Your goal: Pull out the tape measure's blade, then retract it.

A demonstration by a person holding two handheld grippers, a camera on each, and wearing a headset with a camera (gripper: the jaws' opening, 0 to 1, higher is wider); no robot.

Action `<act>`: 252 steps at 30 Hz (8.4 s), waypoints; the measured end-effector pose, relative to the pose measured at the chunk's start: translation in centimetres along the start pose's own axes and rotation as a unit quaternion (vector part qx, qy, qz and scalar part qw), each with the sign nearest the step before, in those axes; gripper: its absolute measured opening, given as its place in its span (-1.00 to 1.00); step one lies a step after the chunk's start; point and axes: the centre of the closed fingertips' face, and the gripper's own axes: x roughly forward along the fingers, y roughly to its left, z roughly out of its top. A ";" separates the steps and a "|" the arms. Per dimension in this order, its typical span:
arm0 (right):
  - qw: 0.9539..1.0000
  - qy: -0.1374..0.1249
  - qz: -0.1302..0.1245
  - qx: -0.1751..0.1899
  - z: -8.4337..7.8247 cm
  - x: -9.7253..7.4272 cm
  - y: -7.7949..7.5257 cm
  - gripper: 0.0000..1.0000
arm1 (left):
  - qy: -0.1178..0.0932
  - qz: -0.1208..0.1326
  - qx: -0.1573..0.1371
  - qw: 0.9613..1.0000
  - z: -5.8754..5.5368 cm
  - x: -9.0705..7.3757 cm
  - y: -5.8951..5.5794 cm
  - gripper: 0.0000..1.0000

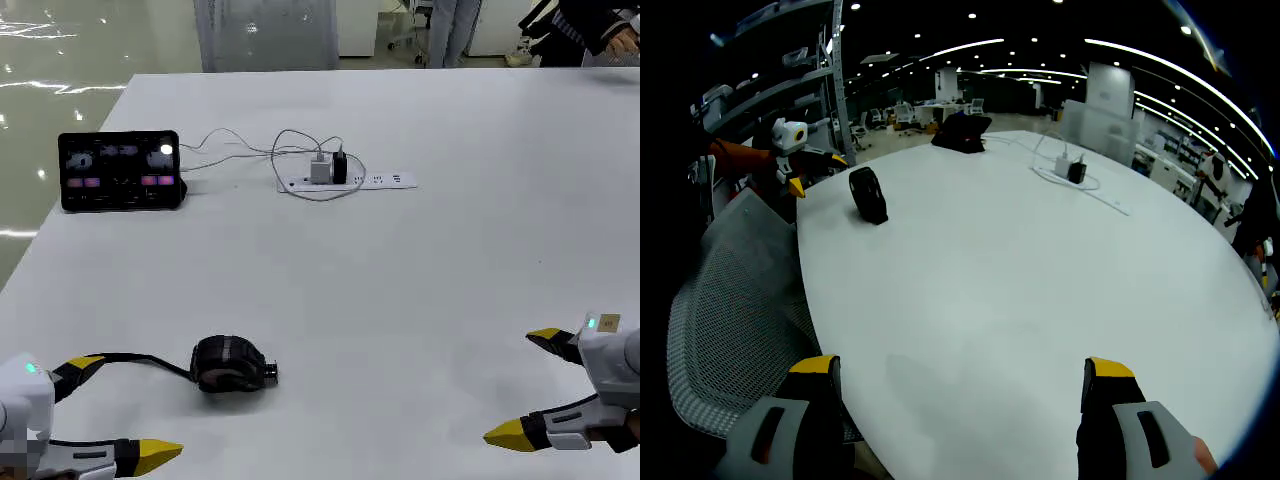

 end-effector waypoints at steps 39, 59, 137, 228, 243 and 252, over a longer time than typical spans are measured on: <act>0.997 -0.030 0.028 -0.066 2.9 1.7 0.8 0.99 | 0.054 -0.108 0.135 0.983 4.3 3.2 -1.0 0.93; 0.989 -0.027 0.094 -0.115 5.5 4.1 2.9 0.99 | 0.120 -0.160 0.231 0.952 4.8 5.8 -2.8 0.71; 0.964 0.005 0.184 -0.190 13.7 19.7 11.3 0.99 | 0.206 -0.172 0.296 0.917 2.5 10.5 -2.9 -0.38; 0.941 0.050 0.218 -0.253 12.9 21.9 12.7 -0.80 | 0.188 -0.178 0.275 0.926 2.5 10.5 -3.2 -0.38; 0.941 0.056 0.215 -0.254 12.5 21.5 12.3 -0.80 | 0.187 -0.178 0.273 0.926 2.5 10.5 -3.1 -0.37; 0.942 0.059 0.213 -0.253 12.2 21.1 11.9 -0.80 | 0.185 -0.179 0.274 0.927 2.5 10.6 -3.1 -0.37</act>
